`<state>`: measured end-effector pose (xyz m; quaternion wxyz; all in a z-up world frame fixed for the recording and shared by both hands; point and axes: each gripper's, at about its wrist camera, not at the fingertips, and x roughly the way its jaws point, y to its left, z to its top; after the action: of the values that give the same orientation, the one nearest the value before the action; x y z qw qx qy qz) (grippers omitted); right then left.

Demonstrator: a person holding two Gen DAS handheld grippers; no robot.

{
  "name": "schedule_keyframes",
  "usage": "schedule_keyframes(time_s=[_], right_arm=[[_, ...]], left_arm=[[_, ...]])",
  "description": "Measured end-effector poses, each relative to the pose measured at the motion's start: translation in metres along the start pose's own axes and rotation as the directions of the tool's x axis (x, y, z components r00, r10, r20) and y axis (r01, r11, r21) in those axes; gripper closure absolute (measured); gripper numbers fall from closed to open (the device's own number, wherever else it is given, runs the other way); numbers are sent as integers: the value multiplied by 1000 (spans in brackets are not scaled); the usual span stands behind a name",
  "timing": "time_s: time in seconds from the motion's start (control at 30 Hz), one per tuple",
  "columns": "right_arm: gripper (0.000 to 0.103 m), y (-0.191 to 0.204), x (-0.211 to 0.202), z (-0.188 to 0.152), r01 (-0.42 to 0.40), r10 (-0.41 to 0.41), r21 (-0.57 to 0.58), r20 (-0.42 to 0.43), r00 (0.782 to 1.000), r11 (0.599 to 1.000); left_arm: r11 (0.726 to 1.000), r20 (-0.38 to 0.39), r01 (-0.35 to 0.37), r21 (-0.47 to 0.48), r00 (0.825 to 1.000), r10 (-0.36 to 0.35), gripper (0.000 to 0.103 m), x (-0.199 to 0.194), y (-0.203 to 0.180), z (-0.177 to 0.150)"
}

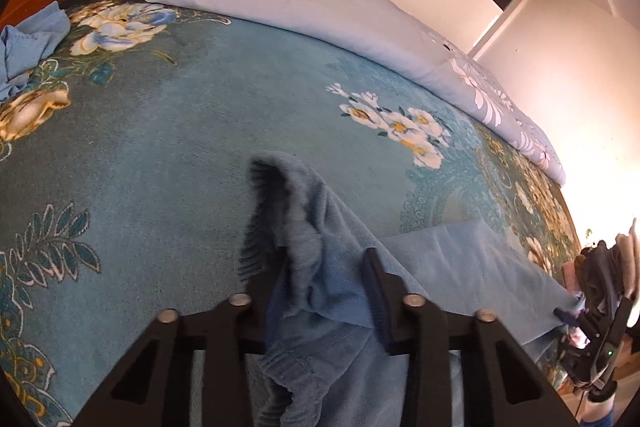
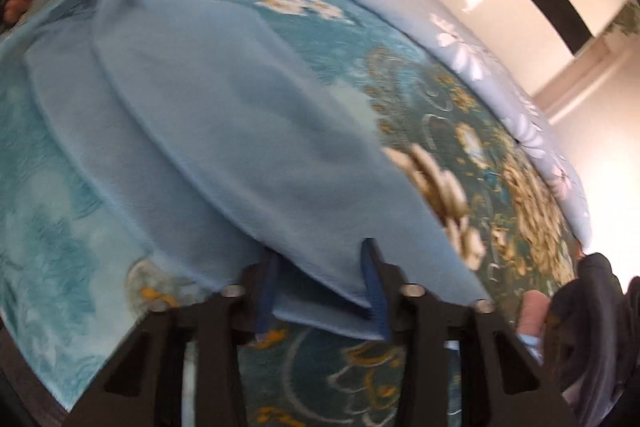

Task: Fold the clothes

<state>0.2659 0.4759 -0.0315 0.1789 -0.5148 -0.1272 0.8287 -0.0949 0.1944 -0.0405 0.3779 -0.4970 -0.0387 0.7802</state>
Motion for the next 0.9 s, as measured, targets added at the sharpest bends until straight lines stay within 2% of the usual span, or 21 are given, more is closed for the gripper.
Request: schedule_keyframes(time_s=[0.03,0.13,0.27,0.4,0.57,0.67,0.77,0.87,0.9], right_arm=[[98,-7,-1,4,-6,5,30,4,1000,1000],[98,-28,-5,26,8,-11,73,35,999,997],[99,-68,-14,72,88,-104,150,104,989,985],[99,-112,0,132,145,-175,217,124,977,965],[99,-138,55,204,158,-176,266,45,983,951],[99,-149,98,228,157,-158,317,-23,987,935],[99,-161,132,238,167,-154,399,-65,986,902],[99,-166,165,240,230,-191,442,-131,973,867],[98,-168,173,238,217,-170,469,-139,975,856]], left_arm=[[1000,6,12,-9,1000,-12,87,0,1,1],[999,31,31,-23,999,-30,93,-2,0,8],[999,69,29,-27,997,-27,93,-1,-7,26],[999,92,24,-32,996,-21,93,4,-10,50],[999,108,-21,-34,994,25,94,13,-6,78],[998,97,-36,-42,995,40,93,22,3,87],[997,64,-33,-67,997,38,94,33,14,85],[994,29,-57,-93,998,60,92,42,29,76],[992,14,-47,-115,999,49,90,43,35,72]])
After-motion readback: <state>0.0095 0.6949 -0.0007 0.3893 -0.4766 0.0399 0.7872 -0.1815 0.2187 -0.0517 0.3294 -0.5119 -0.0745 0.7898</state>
